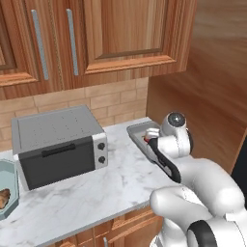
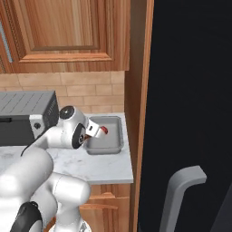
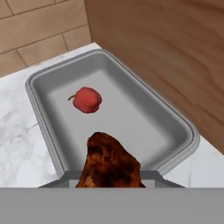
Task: Place one bell pepper and one chicken drumstick in each tupperware on the nearby counter, to pack two identical lunches.
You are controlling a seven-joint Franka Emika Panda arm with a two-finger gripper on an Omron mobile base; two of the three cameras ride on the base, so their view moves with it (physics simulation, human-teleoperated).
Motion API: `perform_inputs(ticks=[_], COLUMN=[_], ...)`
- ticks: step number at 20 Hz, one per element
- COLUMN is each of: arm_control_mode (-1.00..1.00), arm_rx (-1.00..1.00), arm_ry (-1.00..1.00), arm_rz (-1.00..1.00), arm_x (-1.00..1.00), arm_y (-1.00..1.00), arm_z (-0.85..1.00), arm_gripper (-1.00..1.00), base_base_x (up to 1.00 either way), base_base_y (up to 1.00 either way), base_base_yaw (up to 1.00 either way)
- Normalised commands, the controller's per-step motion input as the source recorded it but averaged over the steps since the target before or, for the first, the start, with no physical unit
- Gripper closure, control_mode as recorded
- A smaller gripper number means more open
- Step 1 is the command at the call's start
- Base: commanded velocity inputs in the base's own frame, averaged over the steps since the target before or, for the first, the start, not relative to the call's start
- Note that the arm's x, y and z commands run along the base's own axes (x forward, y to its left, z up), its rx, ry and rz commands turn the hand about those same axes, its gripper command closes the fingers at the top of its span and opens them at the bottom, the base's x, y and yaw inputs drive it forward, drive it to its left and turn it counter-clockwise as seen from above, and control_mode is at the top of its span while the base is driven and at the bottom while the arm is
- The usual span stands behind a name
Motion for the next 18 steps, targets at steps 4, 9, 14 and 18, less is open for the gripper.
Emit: perform_inputs(ticks=[4, 9, 14, 18], arm_control_mode=[-1.0, -1.0, -1.0, -1.0], arm_rx=[0.0, 0.0, 0.0, 0.0], arm_ry=[0.0, 0.0, 0.0, 0.0], arm_rz=[-0.03, -0.02, -0.01, 0.0], arm_x=[0.35, 0.29, 0.16, 0.13], arm_y=[-0.11, -0.1, -0.01, 0.0], arm_z=[-0.08, -0.16, -0.35, -0.33], arm_gripper=[1.0, 1.0, 1.0, 1.0], base_base_x=[0.0, 0.0, 0.0, 0.0], base_base_y=[0.0, 0.0, 0.0, 0.0], base_base_yaw=[0.0, 0.0, 0.0, 0.0])
